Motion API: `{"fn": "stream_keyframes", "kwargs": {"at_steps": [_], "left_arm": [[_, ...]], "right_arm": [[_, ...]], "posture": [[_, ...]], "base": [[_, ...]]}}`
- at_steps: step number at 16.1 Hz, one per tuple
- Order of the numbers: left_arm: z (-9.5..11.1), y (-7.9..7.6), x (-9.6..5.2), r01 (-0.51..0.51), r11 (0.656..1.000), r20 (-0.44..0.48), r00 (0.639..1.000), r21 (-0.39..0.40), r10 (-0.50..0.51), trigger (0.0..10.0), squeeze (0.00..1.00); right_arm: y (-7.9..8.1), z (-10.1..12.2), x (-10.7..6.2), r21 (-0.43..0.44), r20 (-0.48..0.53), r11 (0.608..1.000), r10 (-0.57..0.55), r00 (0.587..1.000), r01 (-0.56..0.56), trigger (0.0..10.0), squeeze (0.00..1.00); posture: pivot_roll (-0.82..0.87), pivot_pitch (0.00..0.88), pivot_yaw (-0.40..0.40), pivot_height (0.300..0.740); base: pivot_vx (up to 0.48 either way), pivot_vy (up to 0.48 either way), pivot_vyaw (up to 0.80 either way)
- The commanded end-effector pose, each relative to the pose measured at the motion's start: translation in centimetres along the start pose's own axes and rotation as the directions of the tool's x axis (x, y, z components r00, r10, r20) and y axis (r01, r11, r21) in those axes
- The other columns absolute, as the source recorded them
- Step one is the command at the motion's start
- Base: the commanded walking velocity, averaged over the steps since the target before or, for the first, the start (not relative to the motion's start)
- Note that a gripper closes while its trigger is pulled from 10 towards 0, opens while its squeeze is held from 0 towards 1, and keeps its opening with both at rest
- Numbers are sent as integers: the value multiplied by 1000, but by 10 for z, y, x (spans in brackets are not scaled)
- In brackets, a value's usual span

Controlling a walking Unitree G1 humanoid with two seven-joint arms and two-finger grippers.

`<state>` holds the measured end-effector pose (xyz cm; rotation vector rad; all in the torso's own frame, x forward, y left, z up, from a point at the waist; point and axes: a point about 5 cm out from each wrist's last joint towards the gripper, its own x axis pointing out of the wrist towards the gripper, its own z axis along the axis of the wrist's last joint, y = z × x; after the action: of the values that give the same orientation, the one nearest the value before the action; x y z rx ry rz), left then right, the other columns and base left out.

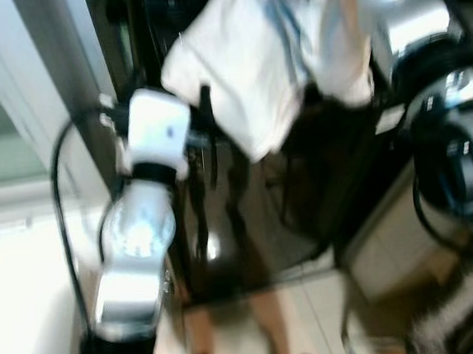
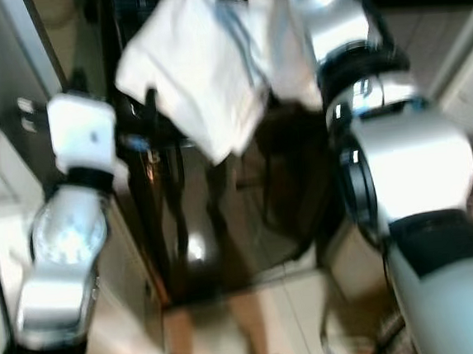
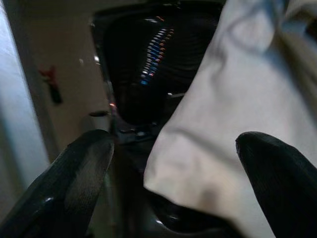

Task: Clothes washing

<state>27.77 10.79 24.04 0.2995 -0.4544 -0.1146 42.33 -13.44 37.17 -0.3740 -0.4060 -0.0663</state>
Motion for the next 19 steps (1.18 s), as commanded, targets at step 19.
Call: {"fn": "stream_keyframes", "kwargs": {"at_steps": [19], "left_arm": [[-11, -5, -3, 67, 997, -50, 996, -27, -69, 10000, 0]], "right_arm": [[3, 48, 2, 26, 264, 998, 50, 963, -58, 10000, 0]], "posture": [[106, 0, -65, 740]], "base": [[208, -144, 0]]}}
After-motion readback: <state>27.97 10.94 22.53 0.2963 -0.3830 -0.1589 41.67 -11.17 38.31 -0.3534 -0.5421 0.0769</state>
